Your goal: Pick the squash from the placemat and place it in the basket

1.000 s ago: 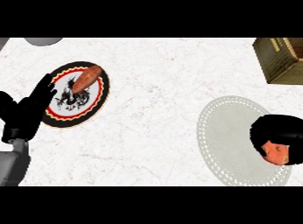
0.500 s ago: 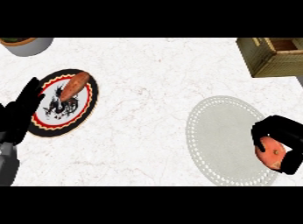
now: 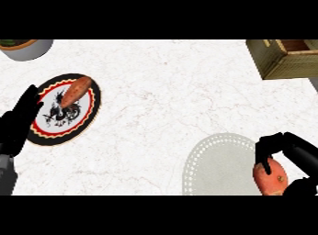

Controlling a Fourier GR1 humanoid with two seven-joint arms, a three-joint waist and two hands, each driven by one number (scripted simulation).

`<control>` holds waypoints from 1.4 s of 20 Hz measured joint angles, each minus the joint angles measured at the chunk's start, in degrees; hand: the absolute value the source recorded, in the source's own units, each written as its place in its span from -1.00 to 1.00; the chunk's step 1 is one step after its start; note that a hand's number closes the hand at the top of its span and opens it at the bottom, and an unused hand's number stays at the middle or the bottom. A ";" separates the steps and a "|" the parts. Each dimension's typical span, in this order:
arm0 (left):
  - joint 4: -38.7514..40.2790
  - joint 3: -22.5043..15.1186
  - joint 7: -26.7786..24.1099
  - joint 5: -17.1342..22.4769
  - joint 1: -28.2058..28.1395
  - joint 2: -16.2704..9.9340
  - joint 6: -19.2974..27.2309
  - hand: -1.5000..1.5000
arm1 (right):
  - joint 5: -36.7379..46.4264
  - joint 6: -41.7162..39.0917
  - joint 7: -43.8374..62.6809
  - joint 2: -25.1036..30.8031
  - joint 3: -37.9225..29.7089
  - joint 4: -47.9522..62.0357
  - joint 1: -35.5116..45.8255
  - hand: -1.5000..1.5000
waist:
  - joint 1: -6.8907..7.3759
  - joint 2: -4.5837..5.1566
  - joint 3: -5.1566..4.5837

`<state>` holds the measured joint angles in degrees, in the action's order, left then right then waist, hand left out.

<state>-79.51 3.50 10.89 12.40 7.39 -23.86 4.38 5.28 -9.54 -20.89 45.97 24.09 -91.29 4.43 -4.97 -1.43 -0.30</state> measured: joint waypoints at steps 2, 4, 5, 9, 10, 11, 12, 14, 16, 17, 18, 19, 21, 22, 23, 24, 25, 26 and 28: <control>0.03 0.47 0.01 0.28 -0.19 -0.30 -0.26 0.00 | -4.28 0.72 1.08 0.44 -2.82 -6.42 -2.88 1.00 | -0.28 0.00 0.03; -0.44 0.10 -0.30 0.02 -0.84 0.30 -0.02 0.00 | -8.47 1.57 4.00 1.76 -6.85 -12.67 -4.38 1.00 | -0.10 0.04 0.04; -0.56 -0.14 -0.42 -0.19 -0.89 0.66 0.19 0.00 | -10.59 2.11 5.93 2.38 -8.97 -15.68 -5.00 1.00 | -0.06 0.08 0.04; -1.22 0.31 -0.29 0.38 -1.19 0.13 -0.87 0.00 | -18.63 4.14 14.92 6.25 -18.70 -26.44 -7.84 1.00 | 0.46 0.24 0.06; -1.23 0.37 -0.15 0.13 -1.03 0.13 -0.53 0.00 | -20.65 4.57 17.37 7.36 -21.39 -28.84 -8.37 1.00 | 0.44 0.27 0.07; -1.37 0.08 0.01 -0.10 -0.69 0.45 -0.33 0.00 | -22.56 5.05 20.05 8.34 -23.96 -31.18 -8.72 1.00 | 0.66 0.35 0.08; -1.37 -0.03 -0.07 -0.29 -0.71 0.48 -0.37 0.00 | -24.73 5.59 23.07 9.41 -26.63 -33.17 -8.49 1.00 | 0.89 0.40 0.08; -1.22 -0.61 0.25 -0.73 0.25 0.95 -0.34 0.00 | -28.15 6.90 29.35 11.27 -31.10 -35.95 -7.12 1.00 | 1.75 0.64 0.09; -1.34 -0.58 0.21 -0.53 0.50 1.01 -1.02 0.00 | -31.34 7.24 34.37 13.41 -35.89 -36.80 -5.19 1.00 | 2.60 0.83 0.13; -1.67 -0.78 0.60 -0.60 1.05 1.10 -1.13 0.00 | -32.60 8.01 37.26 14.41 -37.25 -37.02 -3.46 1.00 | 3.11 0.94 0.14; -1.10 -0.68 0.93 -0.66 2.20 1.16 -1.17 0.00 | -33.50 8.21 38.99 15.16 -38.48 -36.06 -1.79 1.00 | 3.50 1.06 0.14; -1.25 -0.75 1.11 -0.82 2.41 1.32 -1.22 0.00 | -34.77 8.21 40.98 15.67 -40.19 -35.98 -0.74 1.00 | 3.74 1.11 0.17; -0.38 -1.10 0.53 -1.25 2.96 1.57 -2.00 0.00 | -36.52 8.88 44.80 17.62 -41.87 -34.41 2.94 1.00 | 4.34 1.27 0.18; 0.15 -1.13 0.86 -1.27 3.80 1.74 -2.18 0.00 | -37.19 8.87 46.12 18.64 -42.45 -32.89 4.85 1.00 | 4.59 1.34 0.18; 0.32 -1.45 0.47 -1.81 3.85 2.28 -1.89 0.00 | -37.64 9.27 47.59 19.64 -42.69 -31.71 6.85 1.00 | 4.86 1.39 0.19; -0.10 -1.82 1.04 -1.96 4.19 2.55 -1.88 0.00 | -37.24 9.67 47.82 20.40 -42.33 -29.45 8.91 1.00 | 5.32 1.48 0.18; 0.71 -1.58 1.02 -1.93 5.04 2.59 -2.20 0.00 | -36.90 10.45 48.83 20.78 -41.73 -28.55 10.61 1.00 | 5.42 1.53 0.19; 0.53 -1.84 0.72 -2.17 4.74 3.00 -2.21 0.00 | -36.15 11.05 49.24 21.26 -40.55 -26.70 12.45 1.00 | 5.77 1.59 0.18; 0.52 -1.92 0.89 -2.41 5.21 3.25 -2.36 0.00 | -34.93 11.56 50.33 22.71 -38.78 -23.01 16.32 1.00 | 6.21 1.69 0.19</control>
<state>-78.99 1.58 11.78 9.99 12.60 -20.60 2.02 -29.66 2.02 29.44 68.68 -14.70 -114.31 20.75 1.24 0.26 -0.12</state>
